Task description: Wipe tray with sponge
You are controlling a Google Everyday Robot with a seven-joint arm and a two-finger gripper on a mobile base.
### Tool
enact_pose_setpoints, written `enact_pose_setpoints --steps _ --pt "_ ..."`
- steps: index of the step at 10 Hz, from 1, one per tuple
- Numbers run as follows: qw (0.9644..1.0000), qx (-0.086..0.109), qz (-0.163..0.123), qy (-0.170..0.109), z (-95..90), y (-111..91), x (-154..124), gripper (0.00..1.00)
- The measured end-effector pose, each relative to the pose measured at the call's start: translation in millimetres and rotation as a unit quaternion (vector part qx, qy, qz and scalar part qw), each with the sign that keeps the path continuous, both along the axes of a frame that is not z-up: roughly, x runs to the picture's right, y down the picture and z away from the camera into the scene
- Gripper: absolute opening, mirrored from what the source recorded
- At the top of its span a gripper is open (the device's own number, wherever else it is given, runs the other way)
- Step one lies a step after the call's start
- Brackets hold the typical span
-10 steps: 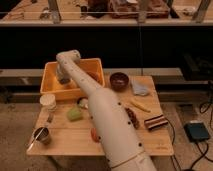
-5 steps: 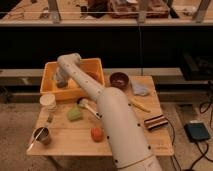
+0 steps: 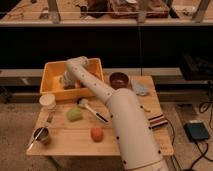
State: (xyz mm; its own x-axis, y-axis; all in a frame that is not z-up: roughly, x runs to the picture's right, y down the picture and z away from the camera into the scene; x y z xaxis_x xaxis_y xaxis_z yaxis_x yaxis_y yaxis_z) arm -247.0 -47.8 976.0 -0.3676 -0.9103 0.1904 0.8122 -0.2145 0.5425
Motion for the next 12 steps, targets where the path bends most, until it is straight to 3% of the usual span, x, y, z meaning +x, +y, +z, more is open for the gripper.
enact_pose_setpoints --steps 1,3,7,9,12 --pt "0.9999 0.008 0.007 0.012 5.1 -16.3 9.1 0.20" --pt "0.9997 0.017 0.008 0.017 7.8 -30.4 8.5 0.20" --pt "0.9996 0.026 -0.011 0.001 7.1 -36.6 -44.0 0.20" --pt "0.9988 0.028 -0.035 -0.022 -3.2 -24.5 -73.9 0.20" --pt "0.9981 0.018 -0.045 -0.039 -20.0 6.1 -75.3 0.20"
